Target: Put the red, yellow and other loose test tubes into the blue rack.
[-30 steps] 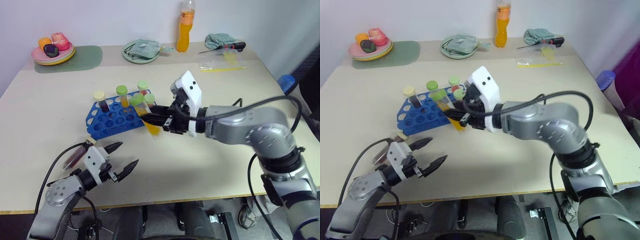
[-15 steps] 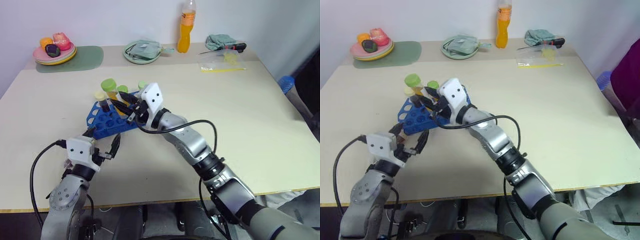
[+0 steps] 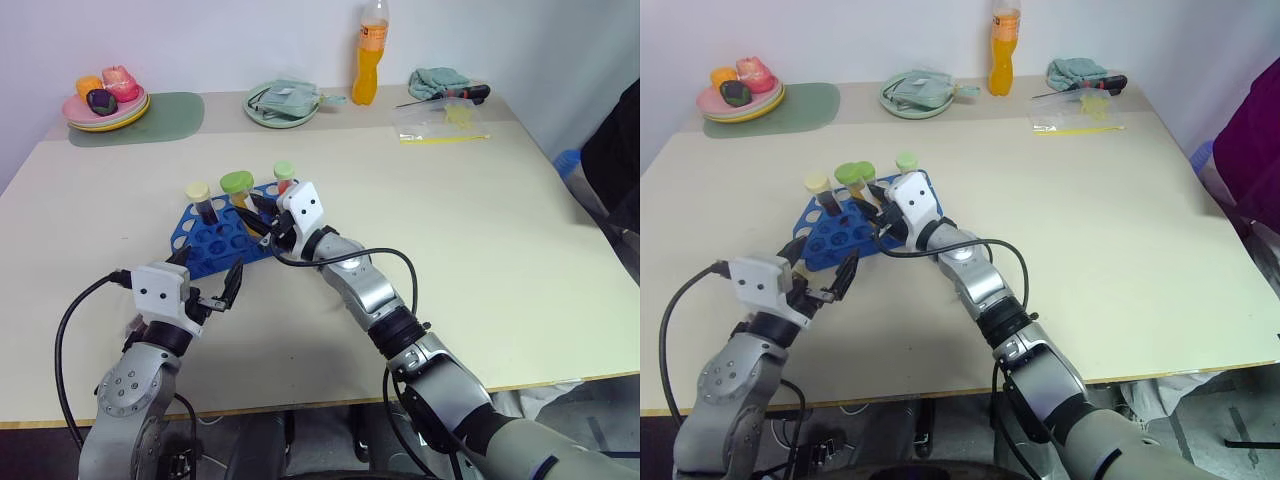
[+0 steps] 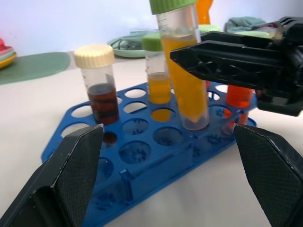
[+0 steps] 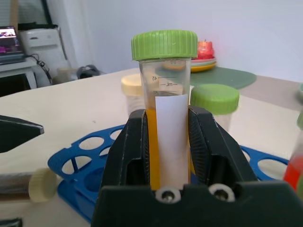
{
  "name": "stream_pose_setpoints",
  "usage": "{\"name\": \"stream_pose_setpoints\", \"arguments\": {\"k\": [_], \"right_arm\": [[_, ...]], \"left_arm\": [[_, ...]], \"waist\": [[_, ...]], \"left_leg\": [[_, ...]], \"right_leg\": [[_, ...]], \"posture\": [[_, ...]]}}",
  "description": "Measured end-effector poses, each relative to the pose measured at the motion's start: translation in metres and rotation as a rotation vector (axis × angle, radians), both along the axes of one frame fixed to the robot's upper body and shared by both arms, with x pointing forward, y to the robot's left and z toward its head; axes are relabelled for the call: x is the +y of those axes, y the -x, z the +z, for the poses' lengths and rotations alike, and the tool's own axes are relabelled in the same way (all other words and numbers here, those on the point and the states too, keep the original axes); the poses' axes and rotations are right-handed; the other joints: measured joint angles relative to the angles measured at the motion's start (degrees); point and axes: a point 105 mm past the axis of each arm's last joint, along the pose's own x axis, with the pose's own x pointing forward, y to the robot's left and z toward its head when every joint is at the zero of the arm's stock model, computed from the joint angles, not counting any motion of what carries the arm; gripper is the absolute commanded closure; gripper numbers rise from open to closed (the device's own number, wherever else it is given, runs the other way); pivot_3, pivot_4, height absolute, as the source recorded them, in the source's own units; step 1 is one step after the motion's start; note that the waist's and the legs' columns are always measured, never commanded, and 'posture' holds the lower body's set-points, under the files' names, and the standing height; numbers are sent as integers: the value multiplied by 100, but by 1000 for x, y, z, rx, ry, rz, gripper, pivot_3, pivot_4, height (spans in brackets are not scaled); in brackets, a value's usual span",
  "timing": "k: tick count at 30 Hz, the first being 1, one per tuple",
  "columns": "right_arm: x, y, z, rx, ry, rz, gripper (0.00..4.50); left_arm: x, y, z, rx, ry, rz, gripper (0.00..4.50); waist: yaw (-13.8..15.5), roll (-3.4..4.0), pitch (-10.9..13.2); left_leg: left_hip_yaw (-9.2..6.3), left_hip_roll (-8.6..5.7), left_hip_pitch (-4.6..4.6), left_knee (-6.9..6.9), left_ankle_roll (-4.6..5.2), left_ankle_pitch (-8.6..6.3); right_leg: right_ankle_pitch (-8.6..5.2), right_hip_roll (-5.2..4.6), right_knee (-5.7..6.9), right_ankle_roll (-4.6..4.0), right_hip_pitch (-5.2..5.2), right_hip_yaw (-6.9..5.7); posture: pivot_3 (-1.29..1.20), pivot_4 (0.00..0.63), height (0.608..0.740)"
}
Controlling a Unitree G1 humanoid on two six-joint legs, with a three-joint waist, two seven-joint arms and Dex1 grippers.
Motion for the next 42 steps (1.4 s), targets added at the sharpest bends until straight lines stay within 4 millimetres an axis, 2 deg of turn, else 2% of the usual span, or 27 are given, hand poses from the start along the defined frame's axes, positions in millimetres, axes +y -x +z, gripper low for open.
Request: {"name": "stream_pose_setpoints", "arguments": {"k": [6, 11, 18, 19, 24, 26, 28, 31, 35, 37, 40, 42], "right_arm": [[-1, 0, -4, -9, 16, -11, 3798], [-3, 1, -9, -1, 13, -20, 3798], [-9, 1, -8, 11, -17, -6, 250], [-8, 3, -3, -4, -26, 2, 74], [-6, 24, 44, -124, -95, 96, 74], [-9, 41, 65, -170, -92, 175, 74], [-15, 51, 76, -204, -72, 217, 74], [-24, 60, 79, -204, -30, 258, 74], [-37, 66, 77, -216, 49, 288, 74], [-45, 65, 71, -207, 92, 293, 74], [-57, 67, 65, -204, 149, 306, 74], [-65, 70, 61, -192, 179, 321, 74]], "left_arm": [[2, 1, -11, 22, 1, -16, 0], [1, 1, -11, 6, -1, -29, 0], [5, 2, -16, 19, -2, -16, 0], [7, 2, -16, 20, -5, -9, 0], [23, 3, -15, 92, -85, -28, 0], [36, 6, -8, 161, -108, -76, 0], [53, 8, 2, 228, -138, -82, 0], [74, 7, 14, 354, -233, -62, 0], [102, 5, 25, 639, -441, -12, 0], [105, 7, 30, 764, -471, -36, 0], [107, 12, 28, 973, -498, -73, 0], [105, 3, 32, 994, -464, -78, 0]], "waist": [[9, 0, 0], [13, 0, 0], [-1, 1, 0], [-3, 1, 0], [1, 1, 1], [3, 0, 1], [6, 1, 1], [11, 2, 2], [3, 9, 11], [-8, -1, 14], [-11, 3, 19], [5, 2, 21]], "left_leg": [[0, 0, 0, 0, -1, 0], [0, -1, 0, 0, -1, 1], [0, 0, 0, 0, -1, 1], [-1, 0, 0, 0, -1, 1], [-3, 1, 1, 0, -1, 1], [-8, 1, 1, 0, -1, 1], [-10, 1, 4, 1, -1, 1], [-11, 0, 8, 0, -1, 1], [-6, -5, 11, -1, -4, 2], [-2, -6, 10, -7, -4, 3], [3, -12, 14, -20, -5, 3], [1, -11, 13, -23, -8, 5]], "right_leg": [[0, -1, 0, -1, 0, 0], [0, -2, 0, -1, 1, 0], [0, 0, 2, 0, 0, 0], [0, 0, 3, 0, -1, 0], [0, 1, 8, 0, -2, -1], [-1, 1, 10, -1, -2, -3], [-2, 1, 10, -1, 1, -4], [-2, 3, 10, -2, 4, -6], [-3, 4, 13, 0, 5, -4], [-4, 8, 8, 2, 2, -4], [-3, 8, 8, 6, -2, -3], [-4, 14, 11, 10, -3, -4]], "posture": [[0, 150, 740], [0, 150, 740], [0, 150, 740], [0, 150, 740], [0, 150, 740], [0, 150, 740], [0, 150, 740], [0, 150, 740], [0, 150, 740], [0, 150, 740], [0, 150, 740], [0, 150, 740]]}}
